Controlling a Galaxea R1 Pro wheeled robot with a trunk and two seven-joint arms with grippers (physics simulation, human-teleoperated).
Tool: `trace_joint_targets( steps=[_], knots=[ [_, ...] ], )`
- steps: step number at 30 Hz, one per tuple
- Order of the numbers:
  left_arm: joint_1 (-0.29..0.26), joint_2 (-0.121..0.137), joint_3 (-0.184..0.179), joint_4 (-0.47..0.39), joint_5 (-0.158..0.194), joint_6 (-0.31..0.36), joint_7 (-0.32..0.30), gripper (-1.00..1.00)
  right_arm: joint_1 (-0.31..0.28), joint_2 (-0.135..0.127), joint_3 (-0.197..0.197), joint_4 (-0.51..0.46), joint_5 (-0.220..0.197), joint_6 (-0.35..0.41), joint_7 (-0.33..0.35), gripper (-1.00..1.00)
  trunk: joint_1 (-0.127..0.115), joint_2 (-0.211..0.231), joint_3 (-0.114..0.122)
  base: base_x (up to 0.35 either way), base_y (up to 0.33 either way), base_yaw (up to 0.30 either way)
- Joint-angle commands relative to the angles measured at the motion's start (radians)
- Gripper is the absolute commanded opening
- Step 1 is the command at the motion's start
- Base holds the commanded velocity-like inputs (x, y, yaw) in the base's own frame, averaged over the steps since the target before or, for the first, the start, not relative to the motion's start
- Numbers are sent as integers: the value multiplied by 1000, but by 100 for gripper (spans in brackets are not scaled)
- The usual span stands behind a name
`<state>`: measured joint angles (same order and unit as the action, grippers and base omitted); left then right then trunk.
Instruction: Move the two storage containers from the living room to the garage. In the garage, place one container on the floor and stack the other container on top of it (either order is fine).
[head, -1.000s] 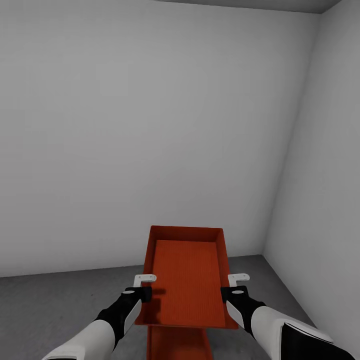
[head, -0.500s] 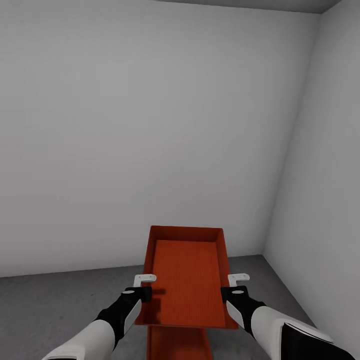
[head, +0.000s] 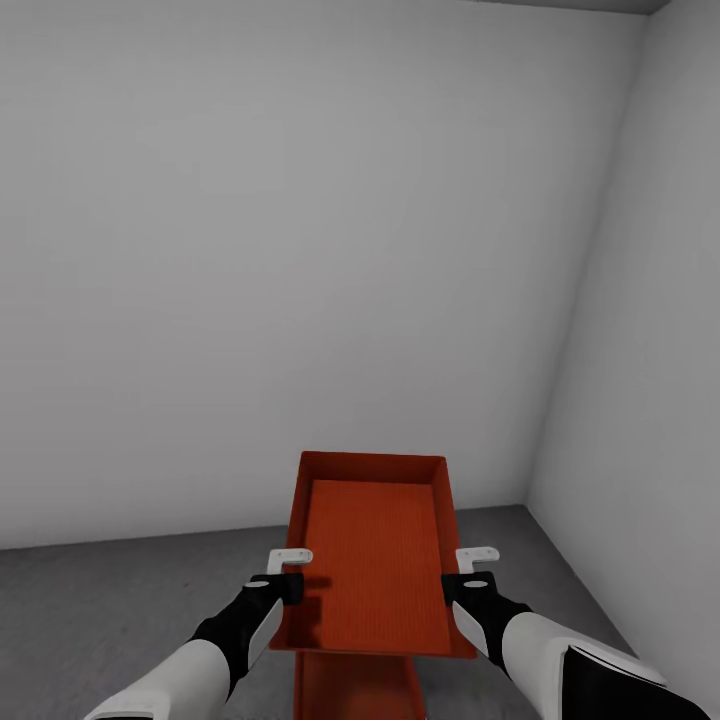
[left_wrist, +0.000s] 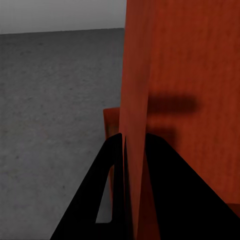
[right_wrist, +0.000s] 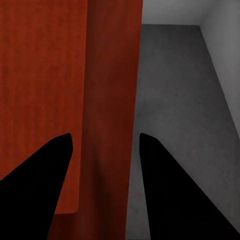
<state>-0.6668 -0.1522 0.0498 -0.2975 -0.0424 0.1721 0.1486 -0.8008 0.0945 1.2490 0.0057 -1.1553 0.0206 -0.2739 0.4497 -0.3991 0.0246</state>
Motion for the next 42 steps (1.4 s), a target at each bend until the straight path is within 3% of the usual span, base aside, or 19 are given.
trace_joint_targets(
  steps=[1, 42],
  knots=[
    [0, 3, 16, -9, -7, 6, 0, -100, 0, -1, 13, 11, -10, 4, -4, -100, 0, -1, -2, 0, 0, 0],
    [0, 4, 13, -7, -7, 4, 6, -100, 0, -1, 13, 11, -9, -11, -2, -100, 0, -1, -67, 0, 0, 0]
  ],
)
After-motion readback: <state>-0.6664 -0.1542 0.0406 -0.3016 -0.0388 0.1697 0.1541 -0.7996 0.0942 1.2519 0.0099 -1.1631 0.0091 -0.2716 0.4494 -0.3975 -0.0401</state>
